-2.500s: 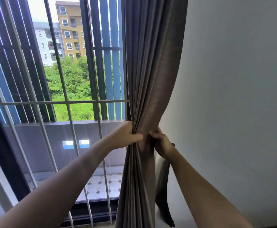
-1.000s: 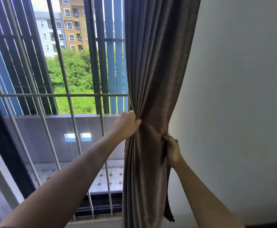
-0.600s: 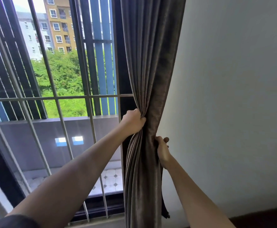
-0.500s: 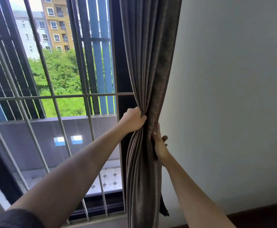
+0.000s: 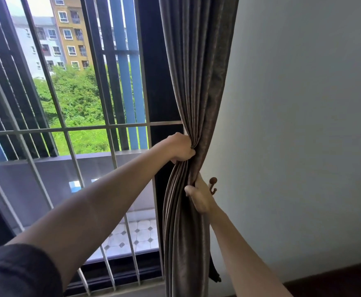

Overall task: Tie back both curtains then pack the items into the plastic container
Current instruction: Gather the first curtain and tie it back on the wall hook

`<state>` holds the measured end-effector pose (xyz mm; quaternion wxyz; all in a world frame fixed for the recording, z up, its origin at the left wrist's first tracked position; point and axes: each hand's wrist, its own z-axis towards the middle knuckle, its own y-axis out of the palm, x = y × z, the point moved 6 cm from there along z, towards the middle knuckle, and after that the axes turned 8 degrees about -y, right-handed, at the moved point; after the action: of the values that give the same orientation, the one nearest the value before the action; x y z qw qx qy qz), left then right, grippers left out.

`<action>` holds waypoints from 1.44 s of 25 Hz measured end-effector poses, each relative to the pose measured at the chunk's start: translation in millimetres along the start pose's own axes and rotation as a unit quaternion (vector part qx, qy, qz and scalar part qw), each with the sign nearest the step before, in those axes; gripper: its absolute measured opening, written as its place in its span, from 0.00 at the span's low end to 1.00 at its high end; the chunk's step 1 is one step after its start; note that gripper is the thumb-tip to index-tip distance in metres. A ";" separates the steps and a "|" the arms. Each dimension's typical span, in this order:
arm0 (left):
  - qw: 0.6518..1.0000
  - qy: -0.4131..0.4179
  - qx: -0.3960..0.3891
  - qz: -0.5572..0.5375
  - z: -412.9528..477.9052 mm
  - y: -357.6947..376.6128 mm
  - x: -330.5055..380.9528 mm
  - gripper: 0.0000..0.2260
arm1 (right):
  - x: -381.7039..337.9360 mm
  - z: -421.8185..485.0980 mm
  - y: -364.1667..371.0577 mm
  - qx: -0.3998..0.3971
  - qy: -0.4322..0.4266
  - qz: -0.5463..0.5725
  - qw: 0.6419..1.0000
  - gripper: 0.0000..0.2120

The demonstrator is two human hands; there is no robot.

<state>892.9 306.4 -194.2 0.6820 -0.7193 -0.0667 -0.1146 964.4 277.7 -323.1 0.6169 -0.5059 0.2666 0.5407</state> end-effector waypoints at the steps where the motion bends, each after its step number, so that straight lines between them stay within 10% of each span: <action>1: 1.000 -0.001 0.004 0.015 0.0 -2.3 3.2 0.18 | 1.8 1.4 3.1 -0.001 0.006 -0.035 0.999 0.29; 8: 0.998 -0.007 -0.016 -0.060 -4.8 -6.1 21.3 0.18 | -14.7 -9.8 14.4 0.306 0.085 -0.090 0.944 0.42; 17: 0.988 0.009 -0.042 -0.151 -10.0 -0.3 16.3 0.21 | -12.6 -14.3 10.8 0.362 0.060 -0.151 0.918 0.24; 21: 0.909 0.081 -0.218 -0.344 -13.2 18.1 -7.7 0.21 | -3.9 -17.5 -32.6 0.328 0.035 -0.199 0.923 0.22; 24: 0.823 0.013 -0.178 -0.539 13.5 52.8 -37.8 0.11 | 4.5 -19.6 -60.3 0.319 0.036 -0.182 0.929 0.19; 28: 0.969 -0.005 -0.084 -0.233 51.2 143.5 -60.0 0.13 | 11.6 -18.6 -93.5 0.305 0.042 -0.190 0.932 0.19; 36: 0.977 -0.101 -0.083 -0.166 98.4 276.1 -27.3 0.18 | 37.1 -11.8 -128.6 0.255 0.044 -0.167 0.951 0.13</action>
<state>943.5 389.3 -472.1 0.5815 -0.7599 -0.2439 -0.1577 1097.7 294.1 -316.5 0.7944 -0.3924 0.3344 0.3211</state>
